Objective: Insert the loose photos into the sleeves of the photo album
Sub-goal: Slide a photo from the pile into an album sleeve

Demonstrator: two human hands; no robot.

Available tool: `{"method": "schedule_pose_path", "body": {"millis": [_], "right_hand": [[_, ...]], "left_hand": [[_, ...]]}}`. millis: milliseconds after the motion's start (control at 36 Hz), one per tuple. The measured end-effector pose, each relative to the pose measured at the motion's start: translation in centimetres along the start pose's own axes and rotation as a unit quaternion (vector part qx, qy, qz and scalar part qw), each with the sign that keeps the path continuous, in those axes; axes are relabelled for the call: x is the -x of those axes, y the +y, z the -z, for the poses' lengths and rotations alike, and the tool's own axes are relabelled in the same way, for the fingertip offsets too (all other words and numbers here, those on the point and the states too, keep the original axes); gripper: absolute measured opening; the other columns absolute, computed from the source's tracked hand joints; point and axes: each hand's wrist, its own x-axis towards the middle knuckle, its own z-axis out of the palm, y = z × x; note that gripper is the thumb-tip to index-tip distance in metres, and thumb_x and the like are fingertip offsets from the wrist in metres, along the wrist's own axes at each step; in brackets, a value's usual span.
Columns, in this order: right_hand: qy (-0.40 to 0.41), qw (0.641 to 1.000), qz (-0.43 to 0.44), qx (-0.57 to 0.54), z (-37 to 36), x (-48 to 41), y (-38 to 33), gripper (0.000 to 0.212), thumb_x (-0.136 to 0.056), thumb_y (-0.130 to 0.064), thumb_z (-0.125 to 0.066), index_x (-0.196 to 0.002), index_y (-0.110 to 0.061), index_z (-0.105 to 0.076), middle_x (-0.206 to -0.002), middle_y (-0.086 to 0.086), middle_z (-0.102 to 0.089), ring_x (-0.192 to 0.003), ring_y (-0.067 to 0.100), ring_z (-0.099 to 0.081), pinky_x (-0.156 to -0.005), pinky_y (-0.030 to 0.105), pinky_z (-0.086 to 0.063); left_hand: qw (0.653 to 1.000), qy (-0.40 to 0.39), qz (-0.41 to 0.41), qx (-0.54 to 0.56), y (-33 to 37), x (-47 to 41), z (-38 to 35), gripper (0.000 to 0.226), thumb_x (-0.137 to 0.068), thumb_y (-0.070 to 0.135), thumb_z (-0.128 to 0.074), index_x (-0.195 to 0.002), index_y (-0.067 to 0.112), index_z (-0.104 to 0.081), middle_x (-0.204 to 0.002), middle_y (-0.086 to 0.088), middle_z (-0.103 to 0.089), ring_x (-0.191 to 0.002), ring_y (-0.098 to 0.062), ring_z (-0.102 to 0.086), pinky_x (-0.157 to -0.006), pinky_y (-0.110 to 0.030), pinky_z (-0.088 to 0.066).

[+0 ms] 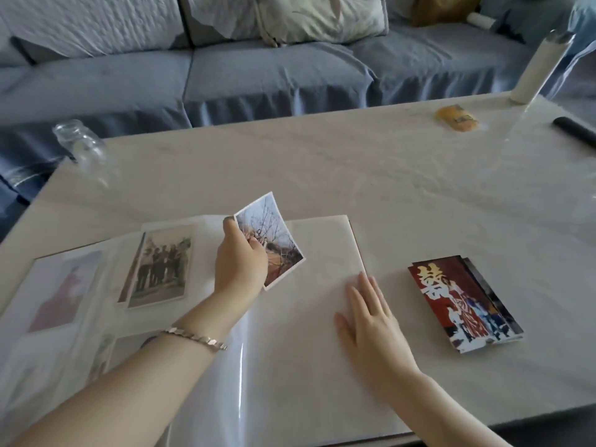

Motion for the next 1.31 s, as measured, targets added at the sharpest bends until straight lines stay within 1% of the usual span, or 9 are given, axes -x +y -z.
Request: {"method": "schedule_pose_path", "body": {"millis": [83, 167, 306, 417, 722, 889, 1000, 1111, 1306], "right_hand": [[0.039, 0.999, -0.011, 0.002, -1.1, 0.2, 0.0, 0.078, -0.081, -0.054, -0.011, -0.140, -0.012, -0.041, -0.156, 0.003, -0.017, -0.138, 0.006, 0.001, -0.109, 0.029, -0.023], [0.040, 0.999, -0.009, 0.003, -1.1, 0.3, 0.0, 0.078, -0.081, -0.055, -0.011, -0.140, -0.013, -0.042, -0.155, 0.001, -0.019, -0.137, 0.004, 0.000, -0.108, 0.032, -0.028], [0.062, 0.998, -0.014, 0.028, -1.5, 0.2, 0.1, 0.059, -0.086, -0.042, -0.031, -0.124, -0.007, -0.058, -0.142, 0.012, -0.044, -0.133, 0.026, -0.038, -0.093, 0.043, -0.046], [0.072, 0.996, -0.010, 0.046, -1.5, 0.1, 0.0, 0.054, -0.085, -0.038, -0.036, -0.118, -0.005, -0.062, -0.135, 0.015, -0.051, -0.126, 0.030, -0.047, -0.085, 0.043, -0.051], [0.082, 0.995, -0.004, 0.054, -1.7, 0.0, 0.1, 0.053, -0.084, -0.036, -0.036, -0.116, -0.003, -0.063, -0.134, 0.018, -0.052, -0.124, 0.034, -0.049, -0.082, 0.045, -0.052], [0.088, 0.995, -0.002, 0.053, -1.8, -0.2, 0.1, 0.052, -0.084, -0.036, -0.036, -0.115, -0.003, -0.063, -0.134, 0.018, -0.052, -0.123, 0.034, -0.050, -0.081, 0.044, -0.052], [0.093, 0.994, -0.001, 0.053, -1.8, -0.2, 0.2, 0.052, -0.084, -0.036, -0.037, -0.113, -0.003, -0.064, -0.132, 0.018, -0.053, -0.122, 0.034, -0.051, -0.082, 0.044, -0.052], [0.093, 0.994, 0.000, 0.056, -1.8, -0.4, 0.2, 0.051, -0.083, -0.036, -0.037, -0.112, -0.004, -0.065, -0.131, 0.018, -0.055, -0.121, 0.034, -0.053, -0.083, 0.043, -0.051], [0.097, 0.994, 0.005, 0.055, -1.9, -0.4, 0.2, 0.052, -0.084, -0.036, -0.037, -0.112, -0.003, -0.065, -0.132, 0.018, -0.054, -0.122, 0.034, -0.052, -0.083, 0.043, -0.051]], "left_hand": [[0.997, 0.017, -0.034, -0.062, -0.6, -0.3, -0.1, 0.033, -0.097, 0.008, -0.037, -0.128, 0.004, -0.032, -0.105, -0.023, -0.059, -0.096, -0.042, -0.056, -0.065, -0.035, -0.031], [0.996, 0.019, -0.039, -0.084, -1.4, -0.6, -0.2, 0.039, -0.096, 0.008, -0.036, -0.134, 0.004, -0.027, -0.099, -0.023, -0.060, -0.084, -0.040, -0.056, -0.061, -0.035, -0.030], [0.995, 0.053, -0.051, -0.063, -1.7, -1.1, 0.0, 0.042, -0.094, 0.004, -0.035, -0.135, 0.005, -0.026, -0.097, -0.022, -0.059, -0.077, -0.038, -0.053, -0.059, -0.036, -0.029], [0.993, 0.051, -0.066, -0.084, -1.5, -1.1, -0.1, 0.044, -0.095, 0.004, -0.035, -0.138, 0.006, -0.024, -0.098, -0.020, -0.059, -0.086, -0.041, -0.056, -0.060, -0.036, -0.029], [0.971, -0.089, -0.121, -0.186, -1.3, -1.1, -0.9, 0.029, -0.097, 0.009, -0.039, -0.125, 0.003, -0.033, -0.096, -0.018, -0.057, -0.093, -0.039, -0.055, -0.065, -0.034, -0.031], [0.969, -0.151, -0.081, -0.180, -0.7, -2.0, -1.2, 0.023, -0.095, 0.006, -0.043, -0.116, -0.002, -0.039, -0.106, -0.019, -0.059, -0.096, -0.036, -0.058, -0.068, -0.034, -0.038], [0.976, -0.189, 0.002, -0.108, 0.1, -2.9, -1.8, 0.033, -0.095, 0.007, -0.047, -0.124, -0.002, -0.032, -0.108, -0.014, -0.055, -0.061, -0.022, -0.065, -0.047, -0.026, -0.040], [0.980, -0.182, 0.076, -0.014, 0.1, -3.3, -2.4, 0.036, -0.094, 0.008, -0.053, -0.116, 0.005, -0.025, -0.095, -0.005, -0.045, -0.046, -0.015, -0.054, -0.042, -0.025, -0.040], [0.988, -0.147, 0.039, 0.008, -0.9, -2.7, -3.2, 0.016, -0.096, 0.007, -0.039, -0.103, 0.016, -0.028, -0.081, 0.001, -0.045, -0.056, -0.024, -0.062, -0.063, -0.031, -0.047]]}}
